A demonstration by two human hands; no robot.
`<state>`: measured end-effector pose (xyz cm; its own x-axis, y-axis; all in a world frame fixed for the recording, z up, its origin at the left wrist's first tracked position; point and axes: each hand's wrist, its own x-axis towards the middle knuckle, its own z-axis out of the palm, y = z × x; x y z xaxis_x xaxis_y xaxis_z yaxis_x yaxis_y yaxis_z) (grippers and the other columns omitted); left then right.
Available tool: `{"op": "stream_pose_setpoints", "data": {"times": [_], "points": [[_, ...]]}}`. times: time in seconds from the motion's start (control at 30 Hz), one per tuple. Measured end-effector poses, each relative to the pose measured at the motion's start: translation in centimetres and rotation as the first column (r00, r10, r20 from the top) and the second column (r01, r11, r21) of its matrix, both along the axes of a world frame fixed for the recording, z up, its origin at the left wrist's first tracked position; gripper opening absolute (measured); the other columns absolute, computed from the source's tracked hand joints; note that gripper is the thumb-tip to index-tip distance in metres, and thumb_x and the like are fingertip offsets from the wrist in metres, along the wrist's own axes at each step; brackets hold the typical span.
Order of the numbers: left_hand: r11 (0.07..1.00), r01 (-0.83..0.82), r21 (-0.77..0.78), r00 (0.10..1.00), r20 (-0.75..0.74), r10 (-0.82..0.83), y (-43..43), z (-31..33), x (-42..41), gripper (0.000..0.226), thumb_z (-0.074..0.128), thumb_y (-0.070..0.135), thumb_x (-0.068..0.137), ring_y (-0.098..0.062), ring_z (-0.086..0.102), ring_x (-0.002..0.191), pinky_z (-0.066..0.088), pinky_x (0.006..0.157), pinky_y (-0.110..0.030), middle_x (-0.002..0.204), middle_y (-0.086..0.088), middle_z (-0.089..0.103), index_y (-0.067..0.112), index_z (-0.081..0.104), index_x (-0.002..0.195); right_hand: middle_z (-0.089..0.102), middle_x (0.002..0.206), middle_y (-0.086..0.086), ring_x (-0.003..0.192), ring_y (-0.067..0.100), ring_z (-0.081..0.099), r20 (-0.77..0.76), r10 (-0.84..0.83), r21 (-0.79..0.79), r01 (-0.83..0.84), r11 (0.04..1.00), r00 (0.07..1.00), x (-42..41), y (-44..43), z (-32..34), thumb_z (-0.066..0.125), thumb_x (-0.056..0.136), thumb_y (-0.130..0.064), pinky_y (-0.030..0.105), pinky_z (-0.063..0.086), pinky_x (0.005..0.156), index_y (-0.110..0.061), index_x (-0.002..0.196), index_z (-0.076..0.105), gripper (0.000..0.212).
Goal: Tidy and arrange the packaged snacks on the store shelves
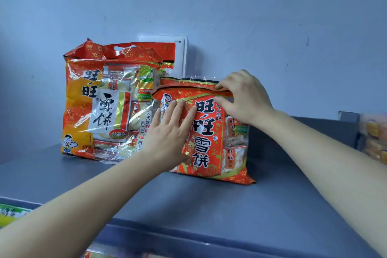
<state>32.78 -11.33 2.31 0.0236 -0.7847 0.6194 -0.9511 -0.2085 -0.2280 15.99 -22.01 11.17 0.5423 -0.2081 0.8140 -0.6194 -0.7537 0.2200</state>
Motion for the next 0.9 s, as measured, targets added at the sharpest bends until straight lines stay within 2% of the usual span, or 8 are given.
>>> {"op": "stream_pose_setpoints", "data": {"times": [0.1,0.23,0.37,0.47,0.57,0.7,0.83,0.9], "points": [[0.999,0.047,-0.020,0.999,-0.024,-0.048,0.7,0.4,-0.9,0.123,0.067,0.064,0.073,-0.028,-0.014,0.147,0.004,0.120,-0.048,0.160,-0.010,-0.013,0.023,-0.019,0.150,0.064,0.112,0.003,0.109,0.023,0.052,0.001,-0.039,0.048,0.039,0.998,0.999,-2.0,0.7,-1.5,0.064,0.086,-0.034,0.040,0.046,0.090,-0.015,0.108,0.069,0.029],[0.985,0.140,-0.099,0.990,0.023,-0.138,1.2,0.5,-2.9,0.115,0.080,0.057,0.059,-0.035,0.023,0.143,0.028,0.111,-0.051,0.153,-0.017,0.028,0.017,0.024,0.151,0.048,0.141,0.004,0.131,0.024,0.039,-0.015,-0.175,0.122,0.175,0.977,0.984,-4.6,2.1,-3.1,0.059,0.089,-0.036,0.040,0.030,0.107,-0.022,0.125,0.061,0.039],[0.953,0.266,-0.141,0.964,0.049,-0.262,1.2,0.1,-6.2,0.100,0.086,0.048,0.049,-0.037,0.045,0.130,0.041,0.099,-0.055,0.134,-0.018,0.053,0.012,0.051,0.136,0.048,0.139,-0.001,0.132,0.019,0.035,-0.081,-0.316,0.187,0.326,0.927,0.945,-8.4,3.6,-4.1,0.054,0.091,-0.040,0.036,0.025,0.107,-0.027,0.128,0.057,0.039],[0.926,0.355,-0.128,0.935,0.063,-0.350,0.9,-0.3,-9.2,0.087,0.086,0.047,0.050,-0.037,0.050,0.123,0.045,0.094,-0.052,0.123,-0.016,0.059,0.011,0.060,0.124,0.052,0.131,-0.002,0.128,0.018,0.038,-0.099,-0.388,0.189,0.400,0.897,0.916,-12.3,5.1,-4.2,0.054,0.091,-0.040,0.034,0.027,0.104,-0.027,0.124,0.060,0.036],[0.919,0.393,-0.025,0.919,0.059,-0.391,1.0,0.2,-12.9,0.088,0.083,0.055,0.055,-0.036,0.045,0.129,0.043,0.098,-0.048,0.129,-0.015,0.055,0.013,0.057,0.128,0.054,0.126,-0.004,0.125,0.018,0.039,-0.114,-0.466,0.176,0.480,0.860,0.877,-16.5,6.8,-3.6,0.056,0.090,-0.040,0.033,0.027,0.103,-0.025,0.120,0.063,0.034],[0.870,0.489,0.067,0.872,0.008,-0.490,0.6,0.5,-18.2,0.079,0.058,0.056,0.084,-0.026,0.014,0.144,0.026,0.110,-0.039,0.150,-0.007,0.027,0.020,0.027,0.147,0.060,0.118,0.000,0.120,0.023,0.045,-0.051,-0.554,0.156,0.555,0.817,0.831,-22.6,8.6,-2.8,0.062,0.086,-0.036,0.036,0.033,0.096,-0.022,0.113,0.068,0.031],[0.835,0.542,0.094,0.838,-0.124,-0.531,-0.6,1.2,-23.4,0.076,0.052,0.061,0.086,-0.022,0.021,0.140,0.030,0.106,-0.036,0.147,-0.003,0.030,0.020,0.027,0.146,0.061,0.115,0.002,0.116,0.025,0.048,0.012,-0.627,0.186,0.614,0.767,0.779,-28.7,9.0,-2.4,0.062,0.086,-0.035,0.037,0.036,0.095,-0.023,0.115,0.067,0.032],[0.804,0.586,0.100,0.787,-0.308,-0.534,-1.3,1.5,-26.2,0.077,0.049,0.062,0.088,-0.022,0.025,0.138,0.032,0.106,-0.036,0.146,-0.003,0.033,0.019,0.024,0.148,0.060,0.117,0.004,0.116,0.026,0.047,0.047,-0.659,0.233,0.633,0.738,0.751,-31.8,8.5,-2.5,0.059,0.087,-0.036,0.037,0.039,0.095,-0.021,0.120,0.063,0.036]]}}
